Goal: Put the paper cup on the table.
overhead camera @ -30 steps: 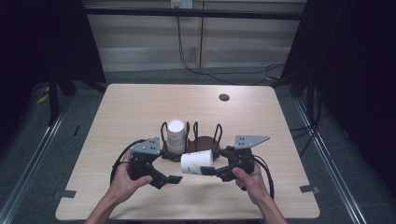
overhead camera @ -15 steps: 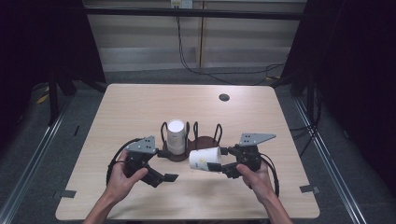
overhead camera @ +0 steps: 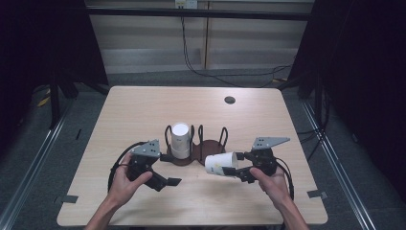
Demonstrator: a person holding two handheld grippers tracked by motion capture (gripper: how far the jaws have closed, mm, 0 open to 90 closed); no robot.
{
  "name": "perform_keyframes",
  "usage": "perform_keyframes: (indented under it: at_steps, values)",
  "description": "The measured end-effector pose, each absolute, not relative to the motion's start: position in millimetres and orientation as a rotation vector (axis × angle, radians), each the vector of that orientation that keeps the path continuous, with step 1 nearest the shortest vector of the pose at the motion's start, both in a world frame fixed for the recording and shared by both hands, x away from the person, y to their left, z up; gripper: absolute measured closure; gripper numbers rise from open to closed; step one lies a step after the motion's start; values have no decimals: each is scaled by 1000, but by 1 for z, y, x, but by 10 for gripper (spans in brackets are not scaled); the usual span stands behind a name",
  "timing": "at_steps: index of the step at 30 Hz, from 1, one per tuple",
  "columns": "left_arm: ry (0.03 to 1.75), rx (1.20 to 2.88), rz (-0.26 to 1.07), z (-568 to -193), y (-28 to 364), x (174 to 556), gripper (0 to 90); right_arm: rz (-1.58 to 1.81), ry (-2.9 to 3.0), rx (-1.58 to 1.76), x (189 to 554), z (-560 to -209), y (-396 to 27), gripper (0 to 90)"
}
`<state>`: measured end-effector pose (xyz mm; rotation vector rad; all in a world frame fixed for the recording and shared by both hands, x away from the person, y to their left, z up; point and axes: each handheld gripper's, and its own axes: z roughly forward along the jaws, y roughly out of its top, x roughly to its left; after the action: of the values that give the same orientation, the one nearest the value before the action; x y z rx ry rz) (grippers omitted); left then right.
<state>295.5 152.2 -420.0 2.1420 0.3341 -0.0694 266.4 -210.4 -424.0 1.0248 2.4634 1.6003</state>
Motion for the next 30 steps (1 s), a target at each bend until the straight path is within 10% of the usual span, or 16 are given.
perform_keyframes:
  at_steps: [30]
  values:
    - [392, 2150, -47, -439, 170, 291, 163, 1288, 2502, 1163, 281, -405, -248, 291]
